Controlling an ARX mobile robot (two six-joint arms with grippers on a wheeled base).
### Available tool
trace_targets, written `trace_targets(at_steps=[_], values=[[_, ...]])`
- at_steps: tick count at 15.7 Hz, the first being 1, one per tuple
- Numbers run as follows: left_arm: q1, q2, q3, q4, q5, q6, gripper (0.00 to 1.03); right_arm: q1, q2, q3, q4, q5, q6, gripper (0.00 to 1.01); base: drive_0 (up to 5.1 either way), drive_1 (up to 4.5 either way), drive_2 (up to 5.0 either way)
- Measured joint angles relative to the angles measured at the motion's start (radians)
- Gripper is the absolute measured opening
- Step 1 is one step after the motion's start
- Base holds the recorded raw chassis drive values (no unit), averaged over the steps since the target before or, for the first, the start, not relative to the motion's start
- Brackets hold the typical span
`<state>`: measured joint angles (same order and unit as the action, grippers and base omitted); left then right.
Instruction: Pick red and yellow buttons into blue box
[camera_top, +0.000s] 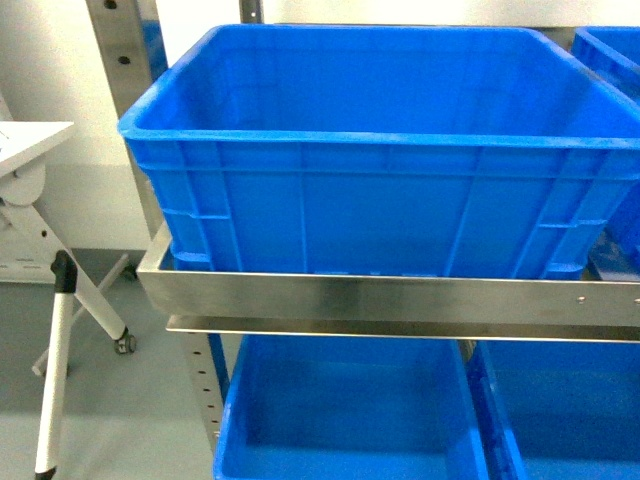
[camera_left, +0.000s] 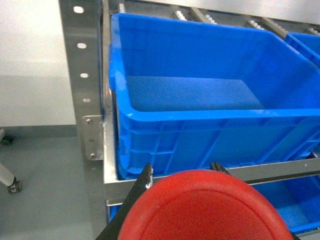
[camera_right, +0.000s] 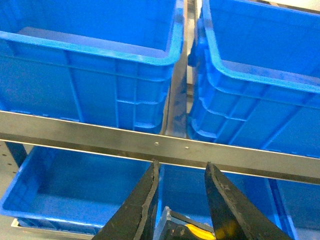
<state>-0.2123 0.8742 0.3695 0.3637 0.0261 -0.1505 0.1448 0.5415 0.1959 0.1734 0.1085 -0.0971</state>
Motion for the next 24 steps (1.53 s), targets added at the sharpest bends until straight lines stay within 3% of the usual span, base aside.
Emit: trace_targets(at_steps=[20,24], values=[[0.0,0.0,0.0,-0.004,0.0,0.0,0.26,0.0,0.0,0.0,0.0,0.0,0.0,0.27,5.0,-2.41,-2.4],[-0.007,0.0,0.0,-0.002,0.01,0.0,0.26,-0.001,0.0,0.0,0.002,0.007,0.0,0.27,0.0,0.0,0.0]])
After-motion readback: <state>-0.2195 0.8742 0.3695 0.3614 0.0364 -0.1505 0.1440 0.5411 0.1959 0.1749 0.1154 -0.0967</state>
